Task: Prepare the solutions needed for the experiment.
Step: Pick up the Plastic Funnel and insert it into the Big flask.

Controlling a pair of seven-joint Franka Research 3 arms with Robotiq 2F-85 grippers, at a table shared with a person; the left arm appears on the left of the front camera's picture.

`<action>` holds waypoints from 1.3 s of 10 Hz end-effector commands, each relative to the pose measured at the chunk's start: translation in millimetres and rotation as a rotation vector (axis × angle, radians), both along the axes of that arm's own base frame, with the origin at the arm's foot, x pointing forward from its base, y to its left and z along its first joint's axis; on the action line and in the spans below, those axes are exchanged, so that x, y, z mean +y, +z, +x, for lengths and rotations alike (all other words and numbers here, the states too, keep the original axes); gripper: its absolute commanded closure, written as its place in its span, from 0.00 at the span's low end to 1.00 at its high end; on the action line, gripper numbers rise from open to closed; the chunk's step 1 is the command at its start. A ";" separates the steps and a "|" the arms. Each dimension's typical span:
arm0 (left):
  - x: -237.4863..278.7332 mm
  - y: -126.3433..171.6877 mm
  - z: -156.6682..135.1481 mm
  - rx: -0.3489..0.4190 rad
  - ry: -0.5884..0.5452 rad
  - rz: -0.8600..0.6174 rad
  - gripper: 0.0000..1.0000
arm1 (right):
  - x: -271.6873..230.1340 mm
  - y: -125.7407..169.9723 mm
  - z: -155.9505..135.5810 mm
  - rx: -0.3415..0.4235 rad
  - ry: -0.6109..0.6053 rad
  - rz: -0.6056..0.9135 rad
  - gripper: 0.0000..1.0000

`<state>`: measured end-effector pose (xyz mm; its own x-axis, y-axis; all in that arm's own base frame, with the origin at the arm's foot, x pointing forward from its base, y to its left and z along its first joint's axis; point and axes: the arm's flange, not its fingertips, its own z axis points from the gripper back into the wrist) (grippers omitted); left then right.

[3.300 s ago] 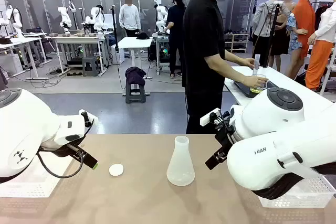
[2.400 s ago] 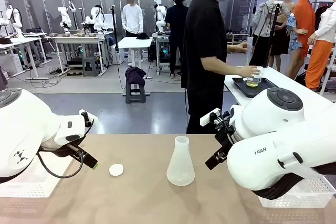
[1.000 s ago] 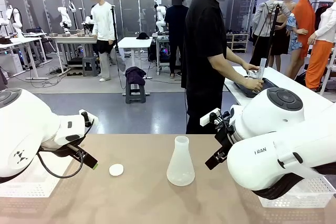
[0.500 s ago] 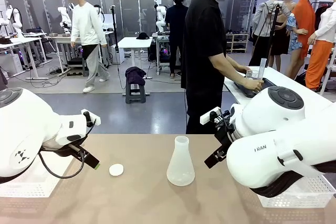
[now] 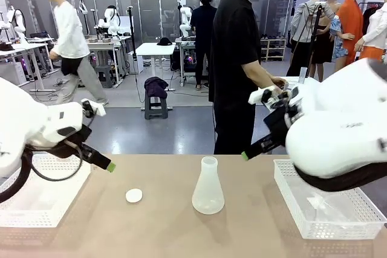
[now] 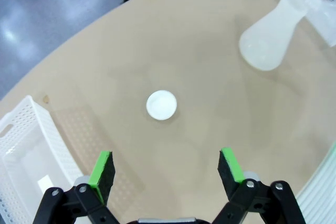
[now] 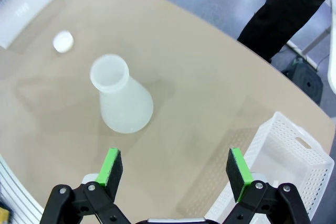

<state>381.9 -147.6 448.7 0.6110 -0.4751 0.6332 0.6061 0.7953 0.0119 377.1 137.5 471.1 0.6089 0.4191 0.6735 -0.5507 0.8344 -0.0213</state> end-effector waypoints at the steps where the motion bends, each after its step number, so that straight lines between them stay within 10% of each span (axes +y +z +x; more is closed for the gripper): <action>1: 16.7 19.6 -1.3 0.054 0.001 -0.112 0.00 | -23.0 23.0 -17.0 0.027 -0.055 0.088 0.00; 4: 22.0 21.5 1.7 0.001 0.007 0.000 0.00 | -33.4 24.4 -14.5 0.019 -0.042 -0.047 0.00; 11: 19.5 26.2 -5.5 0.022 0.032 -0.086 0.00 | -26.8 38.7 -35.4 0.052 0.017 0.164 0.00; 13: 19.5 28.6 -31.1 0.170 0.036 -0.300 0.00 | -24.9 41.0 -54.5 0.129 -0.029 0.317 0.00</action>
